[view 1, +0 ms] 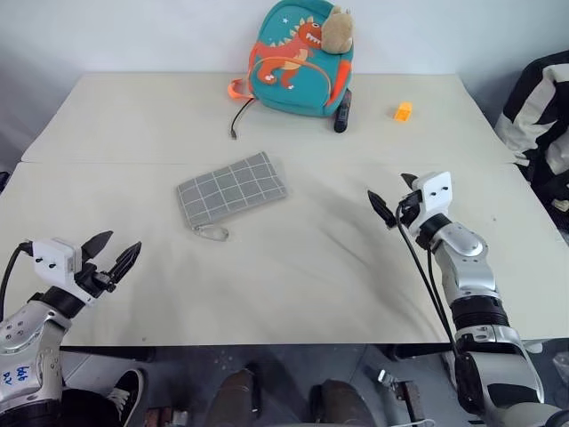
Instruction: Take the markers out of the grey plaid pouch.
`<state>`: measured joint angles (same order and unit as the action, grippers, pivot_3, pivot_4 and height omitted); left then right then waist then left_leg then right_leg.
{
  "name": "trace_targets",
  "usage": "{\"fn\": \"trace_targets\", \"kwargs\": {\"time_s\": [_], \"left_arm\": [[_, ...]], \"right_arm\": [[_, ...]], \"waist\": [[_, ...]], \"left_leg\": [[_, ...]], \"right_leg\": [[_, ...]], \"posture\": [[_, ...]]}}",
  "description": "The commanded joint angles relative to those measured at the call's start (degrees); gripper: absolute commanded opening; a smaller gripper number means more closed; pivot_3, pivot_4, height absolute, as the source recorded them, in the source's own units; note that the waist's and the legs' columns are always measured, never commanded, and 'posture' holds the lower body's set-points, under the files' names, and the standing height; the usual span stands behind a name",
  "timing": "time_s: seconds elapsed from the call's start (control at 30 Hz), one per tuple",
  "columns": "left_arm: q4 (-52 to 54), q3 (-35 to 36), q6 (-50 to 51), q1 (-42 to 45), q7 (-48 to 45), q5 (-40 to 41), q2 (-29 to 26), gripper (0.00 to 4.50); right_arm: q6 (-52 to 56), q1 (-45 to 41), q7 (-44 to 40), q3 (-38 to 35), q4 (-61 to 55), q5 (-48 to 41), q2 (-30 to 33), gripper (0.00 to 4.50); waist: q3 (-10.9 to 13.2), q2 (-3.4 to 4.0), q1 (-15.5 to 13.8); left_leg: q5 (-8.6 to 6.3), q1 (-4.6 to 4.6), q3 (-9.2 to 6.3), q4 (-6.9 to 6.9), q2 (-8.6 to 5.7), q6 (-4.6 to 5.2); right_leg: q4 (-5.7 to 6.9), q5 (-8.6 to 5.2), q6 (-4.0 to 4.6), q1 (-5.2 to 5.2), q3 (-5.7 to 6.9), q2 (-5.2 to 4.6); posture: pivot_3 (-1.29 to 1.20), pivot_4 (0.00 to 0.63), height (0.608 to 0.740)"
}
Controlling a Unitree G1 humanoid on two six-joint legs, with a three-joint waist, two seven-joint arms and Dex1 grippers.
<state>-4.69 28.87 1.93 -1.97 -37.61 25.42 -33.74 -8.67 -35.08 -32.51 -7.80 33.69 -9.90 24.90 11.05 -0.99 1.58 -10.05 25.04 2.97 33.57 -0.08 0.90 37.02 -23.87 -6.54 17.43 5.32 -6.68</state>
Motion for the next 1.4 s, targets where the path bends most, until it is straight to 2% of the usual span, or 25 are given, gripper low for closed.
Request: {"fn": "trace_targets", "kwargs": {"time_s": [0.03, 0.1, 0.47, 0.7, 0.87, 1.03, 1.2, 1.4], "left_arm": [[1.82, 0.91, -2.05, -0.43, 0.41, -0.13, 0.25, 3.23], [1.0, -0.08, -3.72, -0.69, 2.94, -4.36, -0.32, 3.23], [0.66, 0.46, -8.37, 0.48, -0.18, -1.54, 0.67, 3.23], [-2.55, -1.98, -15.52, 1.96, 0.13, -9.03, -2.44, 3.23], [-12.87, -9.73, -29.99, 9.41, 4.65, -25.73, -8.79, 3.23], [-23.73, -16.92, -38.53, 17.2, 10.46, -35.96, -11.12, 3.23], [-33.92, -23.94, -45.43, 24.53, 13.01, -39.95, -9.4, 3.23], [-42.09, -28.49, -50.17, 30.17, 13.51, -41.38, -9.68, 3.23]], "right_arm": [[-0.4, -0.94, -0.39, -1.18, -1.07, -1.36, -0.08, 4.5], [-0.78, -1.1, -0.53, -0.84, -0.86, -1.06, 0.13, 4.5], [-0.48, -1.06, -3.93, 0.14, -2.19, -1.49, 0.21, 4.5], [6.97, 5.35, -20.08, 4.84, -19.25, -9.44, 1.02, 4.5], [13.11, 7.77, -25.1, 10.43, -31.67, -10.79, 1.95, 4.5], [12.34, 9.64, -23.93, 16.02, -37.93, -6.57, 0.58, 4.5], [14.98, 10.02, -21.59, 16.07, -39.81, -7.66, -1.57, 4.5], [17.62, 9.69, -21.91, 17.12, -44.19, -8.25, -1.23, 4.5]], "waist": [[0.0, 0.0, -0.02], [0.0, 0.0, -0.03], [0.0, 0.0, -0.02], [0.0, 0.0, -0.08], [-0.01, -0.01, -0.37], [-0.04, -0.06, -0.52], [-0.05, -0.08, -0.92], [-0.05, -0.08, -1.43]], "left_leg": [[0.0, 0.0, 0.0, 0.0, 0.0, 0.0], [0.0, 0.0, 0.0, 0.0, 0.0, 0.0], [0.0, -0.01, 0.01, 0.0, 0.0, 0.0], [-0.01, -0.01, 0.0, -0.02, 0.02, 0.01], [-0.03, -0.01, 0.02, -0.03, -0.02, 0.04], [-0.1, -0.02, 0.02, -0.12, -0.04, 0.0], [-0.08, -0.01, 0.04, -0.13, -0.06, -0.02], [-0.09, -0.07, 0.05, -0.02, -0.1, -0.01]], "right_leg": [[0.0, 0.0, 0.0, 0.0, 0.0, 0.0], [0.0, 0.0, 0.0, 0.0, -0.02, 0.0], [0.0, 0.0, 0.0, 0.0, 0.0, 0.0], [0.01, 0.0, 0.0, -0.01, 0.02, 0.0], [0.02, 0.0, 0.0, 0.04, 0.06, -0.01], [0.02, 0.0, 0.0, 0.11, 0.07, -0.02], [0.23, 0.0, -0.01, 0.16, 0.15, 0.04], [0.39, 0.0, -0.01, 0.16, 0.17, 0.02]], "posture": [[0.0, 0.15, 0.74], [0.0, 0.15, 0.74], [0.0, 0.15, 0.74], [0.0, 0.15, 0.74], [0.0, 0.15, 0.74], [0.0, 0.15, 0.74], [0.0, 0.15, 0.74], [0.0, 0.15, 0.74]]}}
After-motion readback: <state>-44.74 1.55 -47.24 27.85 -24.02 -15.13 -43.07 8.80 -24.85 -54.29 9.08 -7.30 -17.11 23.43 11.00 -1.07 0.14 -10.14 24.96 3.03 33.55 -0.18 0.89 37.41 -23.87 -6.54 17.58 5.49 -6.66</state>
